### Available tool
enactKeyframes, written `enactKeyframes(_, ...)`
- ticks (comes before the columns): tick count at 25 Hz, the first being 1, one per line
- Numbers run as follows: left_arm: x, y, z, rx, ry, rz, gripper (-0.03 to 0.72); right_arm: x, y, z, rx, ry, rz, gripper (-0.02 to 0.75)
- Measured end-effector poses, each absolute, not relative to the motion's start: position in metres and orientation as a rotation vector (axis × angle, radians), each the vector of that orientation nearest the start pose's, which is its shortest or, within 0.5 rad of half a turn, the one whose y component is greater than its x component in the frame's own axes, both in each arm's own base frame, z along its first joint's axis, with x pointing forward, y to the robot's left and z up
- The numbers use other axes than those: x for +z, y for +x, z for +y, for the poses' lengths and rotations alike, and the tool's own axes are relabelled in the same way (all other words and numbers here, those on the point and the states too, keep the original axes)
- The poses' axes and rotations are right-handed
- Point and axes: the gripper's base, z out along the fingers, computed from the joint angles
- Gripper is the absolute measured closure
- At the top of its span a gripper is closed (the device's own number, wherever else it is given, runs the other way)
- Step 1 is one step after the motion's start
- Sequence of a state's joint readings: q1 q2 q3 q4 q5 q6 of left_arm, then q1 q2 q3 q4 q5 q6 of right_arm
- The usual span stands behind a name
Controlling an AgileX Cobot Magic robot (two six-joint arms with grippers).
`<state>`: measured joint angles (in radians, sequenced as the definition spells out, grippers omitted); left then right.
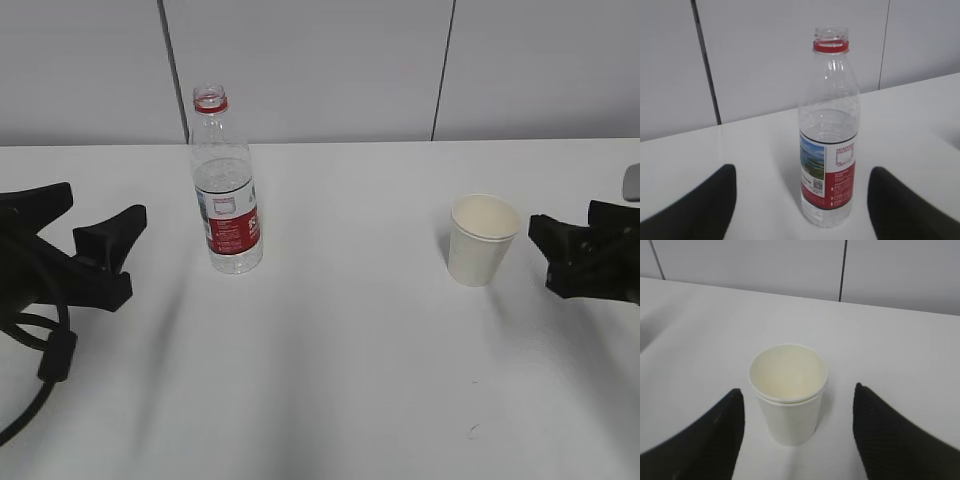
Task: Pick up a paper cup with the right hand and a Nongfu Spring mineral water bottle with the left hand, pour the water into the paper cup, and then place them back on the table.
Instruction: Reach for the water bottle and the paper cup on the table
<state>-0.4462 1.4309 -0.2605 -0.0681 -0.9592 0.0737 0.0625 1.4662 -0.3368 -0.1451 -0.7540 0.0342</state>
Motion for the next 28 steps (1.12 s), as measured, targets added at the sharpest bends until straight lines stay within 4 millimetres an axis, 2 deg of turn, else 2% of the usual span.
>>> enactKeyframes(4, 0.166, 0.215, -0.098, -0.264, 0.373, 1.648, 0.186, 0.16, 0.238, 0.026, 0.117, -0.198, 1.829, 0.23)
enactKeyframes(7, 0.146, 0.219, -0.1, -0.255, 0.398, 1.72, 0.186, 0.151, 0.242, 0.027, 0.134, -0.191, 1.801, 0.23)
enactKeyframes(11, 0.131, 0.22, -0.101, -0.248, 0.416, 1.775, 0.186, 0.135, 0.247, 0.028, 0.153, -0.183, 1.792, 0.23)
enactKeyframes(17, 0.132, 0.221, -0.102, -0.25, 0.415, 1.766, 0.186, 0.11, 0.247, 0.028, 0.162, -0.179, 1.887, 0.23)
enactKeyframes(28, 0.132, 0.221, -0.102, -0.253, 0.414, 1.767, 0.186, 0.109, 0.247, 0.029, 0.163, -0.179, 1.888, 0.228)
